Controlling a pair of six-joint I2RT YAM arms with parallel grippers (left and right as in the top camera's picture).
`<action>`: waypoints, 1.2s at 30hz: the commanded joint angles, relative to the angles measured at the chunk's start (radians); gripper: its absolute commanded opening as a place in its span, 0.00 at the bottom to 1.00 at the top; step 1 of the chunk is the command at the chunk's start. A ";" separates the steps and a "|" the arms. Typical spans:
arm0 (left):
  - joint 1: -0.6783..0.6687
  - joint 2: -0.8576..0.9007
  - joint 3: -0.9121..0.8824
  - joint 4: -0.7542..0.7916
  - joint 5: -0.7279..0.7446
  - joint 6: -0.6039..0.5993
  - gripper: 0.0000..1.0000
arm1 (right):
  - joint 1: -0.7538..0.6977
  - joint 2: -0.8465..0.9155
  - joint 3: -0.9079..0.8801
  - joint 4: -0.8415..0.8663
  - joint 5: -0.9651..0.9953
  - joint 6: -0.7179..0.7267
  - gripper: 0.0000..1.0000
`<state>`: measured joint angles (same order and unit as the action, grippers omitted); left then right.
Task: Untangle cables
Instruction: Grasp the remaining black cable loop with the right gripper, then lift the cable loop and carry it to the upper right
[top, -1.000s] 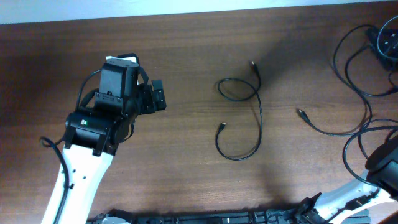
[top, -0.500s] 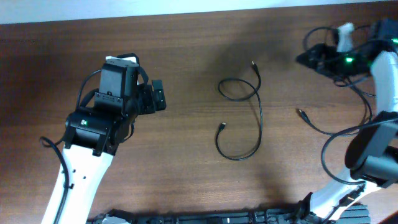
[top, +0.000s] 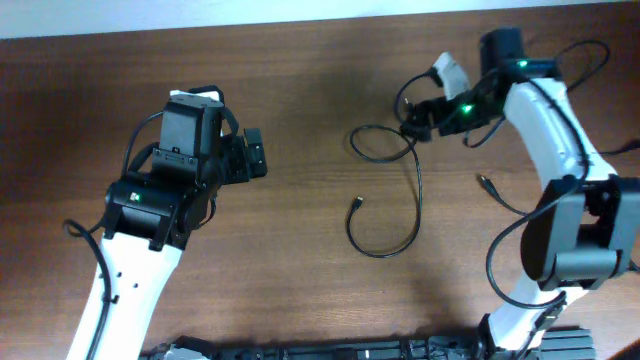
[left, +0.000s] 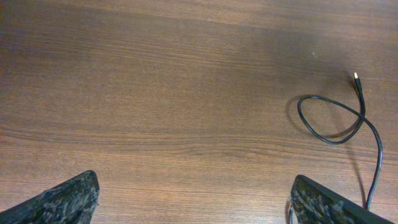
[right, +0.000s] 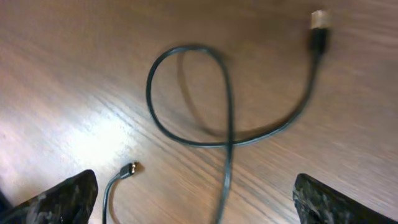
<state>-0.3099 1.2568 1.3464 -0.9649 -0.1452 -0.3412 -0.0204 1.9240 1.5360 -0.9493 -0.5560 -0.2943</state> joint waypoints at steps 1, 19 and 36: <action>0.005 -0.006 0.003 0.001 0.007 -0.002 0.99 | 0.042 0.003 -0.082 0.067 0.019 -0.016 0.92; 0.005 -0.006 0.003 0.001 0.007 -0.002 0.99 | 0.066 0.013 -0.356 0.377 0.015 0.071 0.38; 0.005 -0.006 0.003 0.001 0.007 -0.002 0.99 | 0.037 -0.011 0.354 0.269 0.076 0.252 0.04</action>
<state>-0.3099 1.2568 1.3464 -0.9646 -0.1448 -0.3412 0.0372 1.9331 1.7279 -0.6849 -0.5304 -0.0788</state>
